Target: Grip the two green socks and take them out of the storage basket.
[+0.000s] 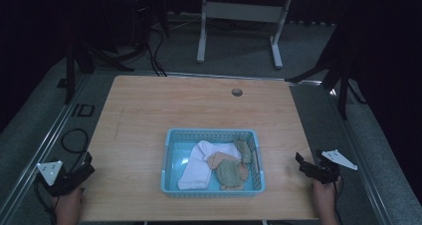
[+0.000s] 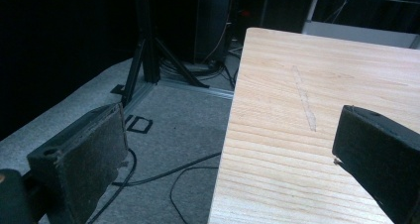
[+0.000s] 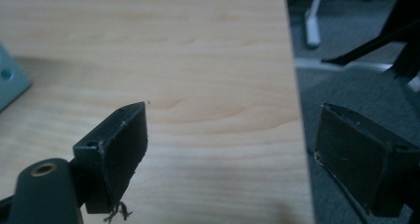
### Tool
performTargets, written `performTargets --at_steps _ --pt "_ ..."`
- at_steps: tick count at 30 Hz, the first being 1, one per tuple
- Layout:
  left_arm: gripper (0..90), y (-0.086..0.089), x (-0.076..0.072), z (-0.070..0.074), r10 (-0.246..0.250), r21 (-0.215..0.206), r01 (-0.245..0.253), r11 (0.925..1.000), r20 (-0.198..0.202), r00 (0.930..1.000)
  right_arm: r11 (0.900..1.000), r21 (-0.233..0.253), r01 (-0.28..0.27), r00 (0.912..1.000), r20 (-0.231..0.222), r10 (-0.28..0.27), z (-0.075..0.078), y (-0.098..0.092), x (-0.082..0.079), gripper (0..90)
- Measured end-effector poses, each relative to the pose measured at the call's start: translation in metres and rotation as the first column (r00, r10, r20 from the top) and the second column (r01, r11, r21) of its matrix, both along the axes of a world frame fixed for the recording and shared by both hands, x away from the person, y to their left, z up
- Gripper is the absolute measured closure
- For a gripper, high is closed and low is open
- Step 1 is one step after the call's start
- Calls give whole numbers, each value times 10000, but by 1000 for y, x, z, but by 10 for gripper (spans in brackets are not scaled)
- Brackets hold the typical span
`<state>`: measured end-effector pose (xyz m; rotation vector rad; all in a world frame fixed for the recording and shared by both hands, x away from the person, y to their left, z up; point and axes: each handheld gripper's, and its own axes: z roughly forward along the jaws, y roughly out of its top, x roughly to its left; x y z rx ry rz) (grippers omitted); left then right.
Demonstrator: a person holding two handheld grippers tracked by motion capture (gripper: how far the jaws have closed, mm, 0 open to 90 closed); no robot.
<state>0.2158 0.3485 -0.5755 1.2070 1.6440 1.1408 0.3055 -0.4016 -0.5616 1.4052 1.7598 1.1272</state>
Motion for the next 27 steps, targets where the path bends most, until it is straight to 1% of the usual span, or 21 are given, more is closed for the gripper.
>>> performTargets --at_steps 2,3,4,5,8,9,10,11,13,16,17,18,19,20,21,22,23,24,25,26,27 --pt "7 0 0 0 -24 32 24 10000 -35 10000 9997 -106 -201 9989 -435 196 0 1 2 130" --pt "7 0 0 0 -24 32 24 10000 -35 10000 9997 -106 -201 9989 -435 196 0 1 2 130" --pt "7 0 0 0 -23 37 23 10000 -64 10000 9990 -305 -337 9929 -1153 299 1 2 5 130" --pt "7 0 0 0 -23 37 23 10000 -64 10000 9984 -246 -499 9892 -1390 461 1 2 7 130" --pt "7 0 0 0 -75 -6 75 10000 -52 10000 9960 -444 -779 9789 -1925 680 -2 3 9 129" --pt "7 0 0 0 -75 -6 75 10000 -52 10000 9960 -444 -779 9789 -1925 680 -2 3 9 129" --pt "7 0 1 0 -87 -19 87 10000 -54 9999 9941 -406 -1009 9681 -2344 887 -2 3 10 129" --pt "7 0 1 0 -87 -19 87 10000 -54 9999 9941 -406 -1009 9681 -2344 887 -2 3 10 129" --pt "7 0 1 0 -94 -28 94 10000 -56 9999 9899 -829 -1153 9526 -2918 865 3 5 9 129" --pt "7 1 1 0 -147 -70 147 9999 -82 9999 9755 -1497 -1610 9191 -3830 929 8 5 10 129" --pt "7 1 1 0 -147 -70 147 9999 -82 9999 9755 -1497 -1610 9191 -3830 929 8 5 10 129" --pt "7 1 1 0 -174 -78 173 9998 -126 9998 9716 -1600 -1743 9072 -4097 953 13 1 9 129" --pt "7 1 2 0 -192 -82 190 9998 -153 9997 9749 -1205 -1873 8915 -4376 1172 15 -1 9 129" --pt "7 1 2 0 -210 -80 209 9997 -166 9996 9726 -1046 -2075 8724 -4695 1356 17 -2 9 129" --pt "7 1 2 0 -210 -80 209 9997 -166 9996 9726 -1046 -2075 8724 -4695 1356 17 -2 9 129" --pt "7 1 2 0 -207 -88 206 9997 -150 9997 9585 -1379 -2494 8414 -5210 1440 21 0 8 129" --pt "7 1 2 0 -211 -94 209 9997 -157 9997 9505 -1503 -2720 8235 -5473 1491 23 1 8 129" --pt "7 1 2 0 -218 -99 217 9997 -162 9996 9437 -1544 -2926 8068 -5695 1570 24 1 7 129" --pt "7 1 2 0 -218 -99 217 9997 -162 9996 9437 -1544 -2926 8068 -5695 1570 24 1 7 129" --pt "7 1 2 0 -240 -94 238 9997 -166 9996 9330 -1599 -3223 7797 -6038 1659 27 2 7 129" --pt "7 1 2 0 -250 -82 249 9997 -177 9995 9244 -1767 -3380 7695 -6174 1633 28 2 7 129"
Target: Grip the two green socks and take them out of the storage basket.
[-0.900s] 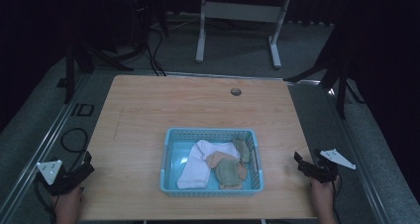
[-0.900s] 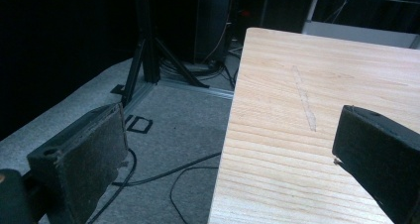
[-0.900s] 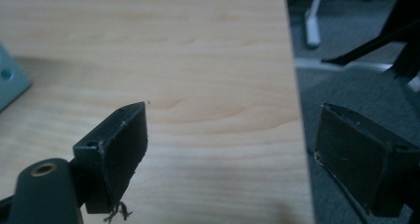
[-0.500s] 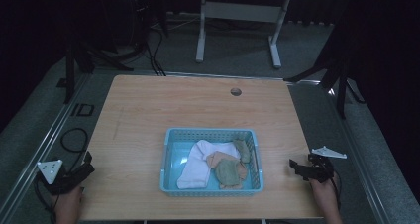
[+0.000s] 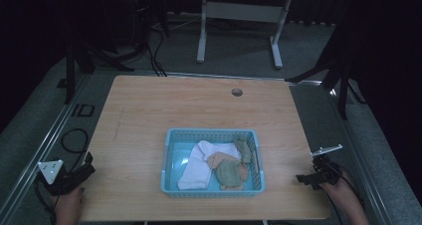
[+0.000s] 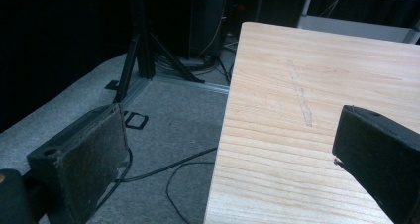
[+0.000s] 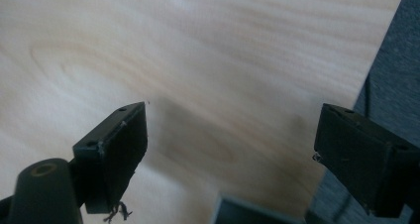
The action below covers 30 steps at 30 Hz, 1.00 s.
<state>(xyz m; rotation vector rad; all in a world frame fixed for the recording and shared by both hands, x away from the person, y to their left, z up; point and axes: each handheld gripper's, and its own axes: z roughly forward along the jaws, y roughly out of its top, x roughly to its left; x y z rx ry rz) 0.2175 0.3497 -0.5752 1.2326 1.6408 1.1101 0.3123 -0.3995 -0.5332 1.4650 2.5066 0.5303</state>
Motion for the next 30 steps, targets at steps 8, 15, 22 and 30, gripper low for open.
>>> performTargets --at_steps 8,15,22,30 --pt "7 0 0 0 -34 -14 34 10000 -38 10000 9933 -709 -911 9914 -1002 838 7 2 -3 135" --pt "7 0 1 0 -59 17 59 10000 -77 10000 9513 -722 -2997 9213 -2808 2690 12 13 -6 134" --pt "7 0 1 0 -144 1 144 9999 -155 9998 8880 -1004 -4487 8455 -3695 3855 9 31 -4 134" --pt "7 0 1 0 -169 -33 169 9999 -161 9997 8259 -1155 -5518 7885 -3950 4715 10 49 1 145"
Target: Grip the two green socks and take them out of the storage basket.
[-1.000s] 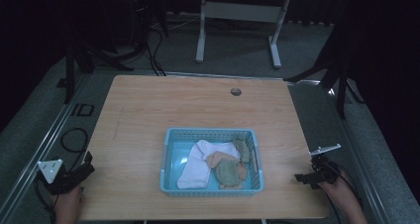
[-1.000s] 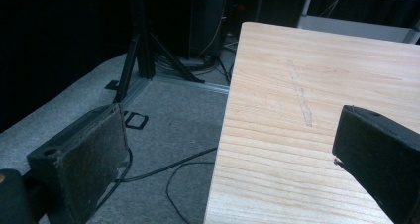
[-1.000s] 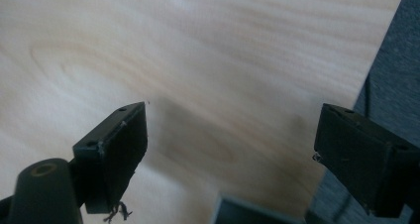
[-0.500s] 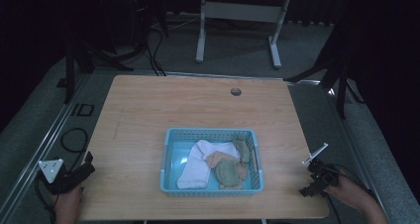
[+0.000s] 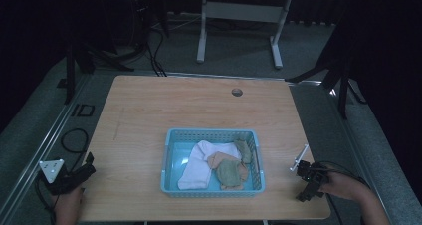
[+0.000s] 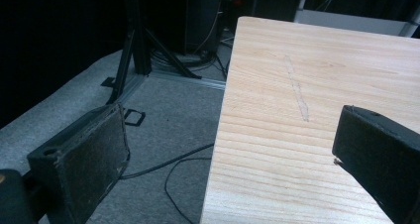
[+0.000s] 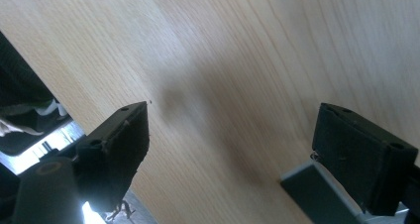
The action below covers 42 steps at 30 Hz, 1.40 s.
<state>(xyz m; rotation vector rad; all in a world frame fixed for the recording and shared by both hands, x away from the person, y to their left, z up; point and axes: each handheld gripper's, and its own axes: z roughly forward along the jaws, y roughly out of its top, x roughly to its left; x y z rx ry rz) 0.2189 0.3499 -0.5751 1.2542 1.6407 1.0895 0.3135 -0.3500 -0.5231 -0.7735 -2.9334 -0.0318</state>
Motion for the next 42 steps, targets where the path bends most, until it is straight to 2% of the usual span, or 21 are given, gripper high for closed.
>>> performTargets --at_steps 3,4,6,8,9,10,11,12,15,16,17,21,22,25,26,29,32,33,35,40,42 --pt "7 0 0 0 -14 -27 14 10000 -17 10000 9982 -49 -601 9982 91 601 1 8 0 147" --pt "7 0 0 0 -14 -27 14 10000 -17 10000 9982 -49 -601 9982 91 601 1 8 0 147" --pt "7 0 0 0 -23 -23 23 10000 -18 10000 9930 -55 -1181 9930 90 1182 5 16 -1 150" --pt "7 0 0 0 -22 -24 22 10000 -22 10000 9907 -50 -1363 9906 112 1363 7 19 -1 150" --pt "7 0 0 0 -41 -24 41 10000 -39 10000 9858 -45 -1678 9858 97 1678 10 24 -2 150" --pt "7 0 0 0 -41 -24 41 10000 -39 10000 9858 -45 -1678 9858 97 1678 10 24 -2 150" --pt "7 0 0 0 -31 -27 31 10000 -4 10000 9797 -83 -2004 9797 90 2005 13 29 -2 150" --pt "7 0 0 0 -31 -27 31 10000 -4 10000 9797 -83 -2004 9797 90 2005 13 29 -2 150" --pt "7 0 0 0 -61 -35 61 10000 -9 10000 9679 -251 -2502 9680 154 2507 22 39 -3 162" --pt "7 0 0 0 -61 -35 61 10000 -9 10000 9679 -251 -2502 9680 154 2507 22 39 -3 162" --pt "7 1 0 0 -83 -40 83 10000 -16 10000 9617 -171 -2736 9617 136 2738 27 45 -4 163" --pt "7 1 0 0 -82 -32 82 10000 -36 10000 9527 -92 -3037 9525 213 3039 34 51 -5 164" --pt "7 1 0 0 -96 -34 96 9999 -38 9999 9385 162 -3449 9383 333 3442 44 63 -8 165" --pt "7 1 0 0 -103 -46 103 9999 -44 9999 9224 282 -3853 9225 391 3841 55 76 -10 165" --pt "7 1 0 0 -119 -59 119 9999 -38 9999 9224 282 -3853 9225 391 3841 55 76 -10 165" --pt "7 1 1 0 -132 -66 132 9999 -31 9999 9086 233 -4169 9081 540 4153 67 92 -6 177" --pt "7 1 1 0 -144 -79 144 9999 -16 9999 9053 253 -4241 9049 507 4225 72 100 -4 178" --pt "7 1 1 0 -146 -80 146 9999 -12 9999 8994 186 -4368 8983 624 4350 76 107 -1 178" --pt "7 1 1 0 -158 -60 158 9999 -46 9999 8962 218 -4430 8951 672 4408 78 111 -1 178" --pt "7 1 1 0 -176 -64 176 9998 -51 9998 8775 185 -4793 8750 876 4761 89 136 4 176" --pt "7 1 1 0 -189 -60 189 9998 -58 9998 8763 177 -4815 8738 883 4783 90 141 5 175"
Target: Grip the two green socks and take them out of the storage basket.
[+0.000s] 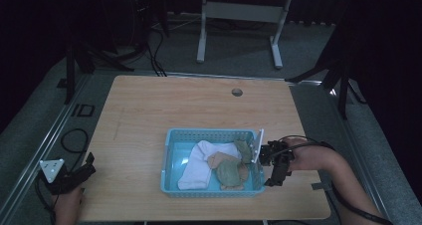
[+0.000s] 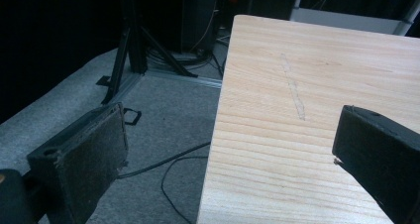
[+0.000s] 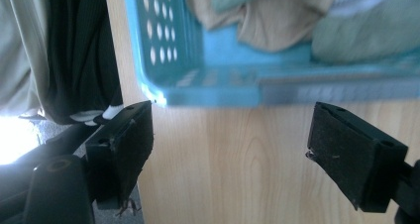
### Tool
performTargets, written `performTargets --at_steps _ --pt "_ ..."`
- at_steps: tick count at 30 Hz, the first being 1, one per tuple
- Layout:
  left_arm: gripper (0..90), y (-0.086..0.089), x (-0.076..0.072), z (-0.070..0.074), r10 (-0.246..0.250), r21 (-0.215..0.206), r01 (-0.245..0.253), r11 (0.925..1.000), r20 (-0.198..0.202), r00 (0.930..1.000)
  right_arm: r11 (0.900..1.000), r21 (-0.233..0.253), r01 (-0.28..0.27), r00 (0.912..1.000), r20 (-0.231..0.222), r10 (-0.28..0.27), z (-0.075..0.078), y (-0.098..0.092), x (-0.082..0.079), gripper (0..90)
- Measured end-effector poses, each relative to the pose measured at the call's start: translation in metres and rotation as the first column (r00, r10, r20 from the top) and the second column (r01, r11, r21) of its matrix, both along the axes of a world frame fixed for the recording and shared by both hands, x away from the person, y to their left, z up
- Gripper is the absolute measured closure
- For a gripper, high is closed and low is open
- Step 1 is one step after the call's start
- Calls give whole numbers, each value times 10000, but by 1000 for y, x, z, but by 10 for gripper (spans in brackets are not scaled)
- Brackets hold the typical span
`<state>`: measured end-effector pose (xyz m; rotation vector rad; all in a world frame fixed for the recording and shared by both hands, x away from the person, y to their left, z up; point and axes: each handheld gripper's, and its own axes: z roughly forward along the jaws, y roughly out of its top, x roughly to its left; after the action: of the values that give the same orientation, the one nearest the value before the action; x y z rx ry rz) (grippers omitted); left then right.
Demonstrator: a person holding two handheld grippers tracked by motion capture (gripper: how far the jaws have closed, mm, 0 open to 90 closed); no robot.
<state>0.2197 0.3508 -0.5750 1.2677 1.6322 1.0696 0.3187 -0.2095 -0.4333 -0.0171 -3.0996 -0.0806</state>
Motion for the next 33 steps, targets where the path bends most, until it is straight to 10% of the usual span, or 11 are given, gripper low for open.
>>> performTargets --at_steps 16,33 --pt "7 0 0 0 -39 -60 39 10000 54 10000 9981 -335 -510 9982 -328 499 -8 57 12 167" --pt "7 0 0 0 -56 -48 56 10000 30 10000 9959 -294 -860 9959 260 868 -10 61 14 283"
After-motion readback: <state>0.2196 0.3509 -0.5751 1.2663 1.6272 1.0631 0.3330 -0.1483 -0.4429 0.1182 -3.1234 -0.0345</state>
